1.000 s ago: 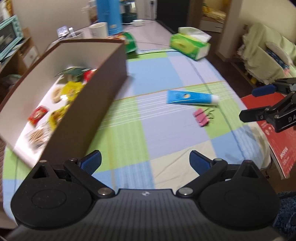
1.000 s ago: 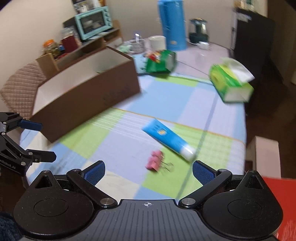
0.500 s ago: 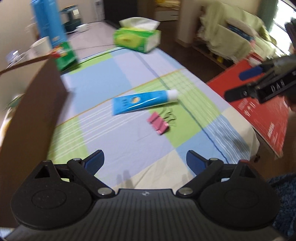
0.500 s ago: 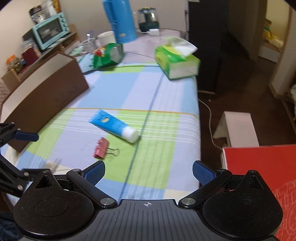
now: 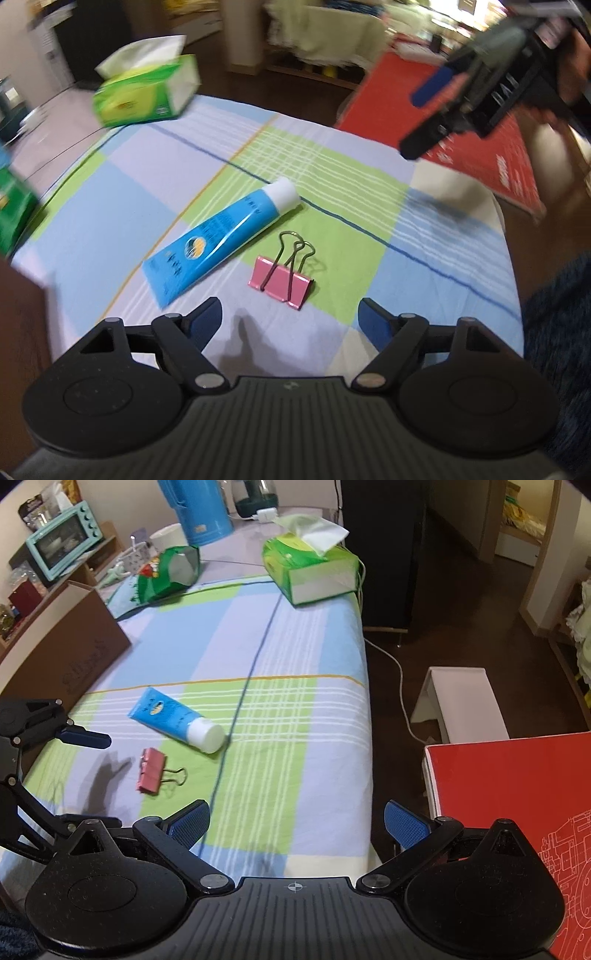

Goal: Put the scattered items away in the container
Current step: 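Grasp the pink binder clip with the left gripper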

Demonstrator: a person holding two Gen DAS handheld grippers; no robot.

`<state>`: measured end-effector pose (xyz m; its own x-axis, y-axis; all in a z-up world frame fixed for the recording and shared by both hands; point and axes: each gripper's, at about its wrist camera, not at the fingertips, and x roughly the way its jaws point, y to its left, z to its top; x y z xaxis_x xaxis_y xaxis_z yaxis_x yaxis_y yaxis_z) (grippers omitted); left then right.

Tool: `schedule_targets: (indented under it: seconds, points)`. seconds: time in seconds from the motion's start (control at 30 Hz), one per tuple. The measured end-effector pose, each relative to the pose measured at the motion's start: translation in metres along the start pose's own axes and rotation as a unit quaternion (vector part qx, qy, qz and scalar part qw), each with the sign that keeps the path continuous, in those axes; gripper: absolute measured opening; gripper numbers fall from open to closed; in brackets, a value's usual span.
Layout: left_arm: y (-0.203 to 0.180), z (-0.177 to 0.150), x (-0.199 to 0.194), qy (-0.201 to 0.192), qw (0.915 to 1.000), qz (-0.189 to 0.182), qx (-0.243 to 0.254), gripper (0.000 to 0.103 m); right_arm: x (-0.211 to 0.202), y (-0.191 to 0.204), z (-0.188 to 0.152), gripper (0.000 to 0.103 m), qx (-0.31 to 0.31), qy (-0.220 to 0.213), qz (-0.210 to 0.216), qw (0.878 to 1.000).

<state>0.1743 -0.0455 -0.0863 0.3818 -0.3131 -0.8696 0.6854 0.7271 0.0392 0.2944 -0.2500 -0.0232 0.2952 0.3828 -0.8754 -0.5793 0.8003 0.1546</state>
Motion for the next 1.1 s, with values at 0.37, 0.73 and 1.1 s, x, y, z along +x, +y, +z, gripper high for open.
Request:
schedule_targets:
  seconds: [0.37,0.73,1.1]
  points:
    - [0.016,0.018,0.032,0.029,0.9921,-0.066,0.103,0.061,0.021,-0.01,0.015,0.103,0.014,0.023,-0.003,1.0]
    - [0.018,0.001,0.021,0.043,0.9929,-0.074,0.083,0.034,0.029,-0.002,0.028,0.103,-0.009,-0.002,0.036,0.999]
    - [0.045,-0.043,-0.034,0.03,0.9941,0.014,-0.104,0.034,0.058,0.056,0.042,0.102,-0.241,-0.012,0.108,0.965]
